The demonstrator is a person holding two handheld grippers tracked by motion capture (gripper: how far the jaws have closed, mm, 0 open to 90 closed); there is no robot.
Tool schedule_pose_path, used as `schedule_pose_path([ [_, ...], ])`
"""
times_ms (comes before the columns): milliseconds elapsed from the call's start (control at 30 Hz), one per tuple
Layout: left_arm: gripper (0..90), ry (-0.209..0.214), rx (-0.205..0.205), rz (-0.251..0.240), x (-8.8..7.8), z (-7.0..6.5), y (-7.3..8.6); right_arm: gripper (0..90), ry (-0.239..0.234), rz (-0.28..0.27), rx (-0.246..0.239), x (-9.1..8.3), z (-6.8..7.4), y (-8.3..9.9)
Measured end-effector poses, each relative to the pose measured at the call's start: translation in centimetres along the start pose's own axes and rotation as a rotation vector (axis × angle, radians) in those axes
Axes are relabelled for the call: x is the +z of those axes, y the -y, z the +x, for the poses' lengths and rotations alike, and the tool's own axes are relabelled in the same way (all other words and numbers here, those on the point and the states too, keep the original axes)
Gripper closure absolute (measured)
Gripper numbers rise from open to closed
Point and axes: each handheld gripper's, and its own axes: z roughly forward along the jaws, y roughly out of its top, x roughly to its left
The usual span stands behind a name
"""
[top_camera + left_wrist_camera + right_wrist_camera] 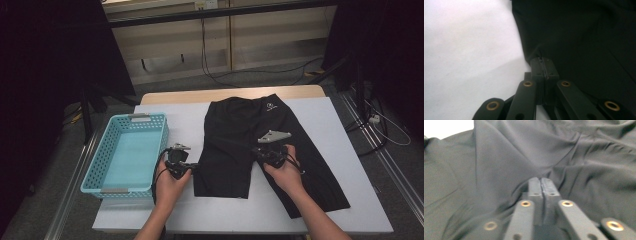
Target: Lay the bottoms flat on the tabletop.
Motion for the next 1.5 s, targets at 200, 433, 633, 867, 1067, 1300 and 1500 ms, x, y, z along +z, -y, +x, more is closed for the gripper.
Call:
schedule_pose_path([
  [200,71.7,-0.013,0.004,-0.022,-0.2,0.1,0.1,65.7,0.02,0.006,-0.064,-1.7,1.6,0.0],
  [433,38.9,-0.016,0.048,-0.04,-1.1,-0.8,0.4,57.5,-0.079,0.002,-0.051,-3.2,3.7,1.2],
  [633,32.9,-0.027,0.065,-0.045,-1.3,-0.9,0.6,57.5,-0.112,0.036,-0.058,-3.2,5.3,2.5],
  [867,30.9,-0.047,0.083,-0.045,-1.5,-0.9,0.7,80.9,-0.155,0.071,-0.053,-2.4,5.6,2.9],
  [1067,31.1,-0.038,0.077,-0.046,-1.4,-0.8,0.8,89.5,-0.167,0.058,-0.03,-3.0,4.6,2.7],
  [1300,41.6,0.01,0.041,-0.014,-1.1,-0.8,1.2,90.0,-0.178,0.066,-0.034,-3.8,3.2,3.6],
  [1500,57.2,0.034,0.026,0.026,-1.1,-1.2,1.3,83.5,-0.167,0.049,-0.026,-4.4,3.0,3.6],
])
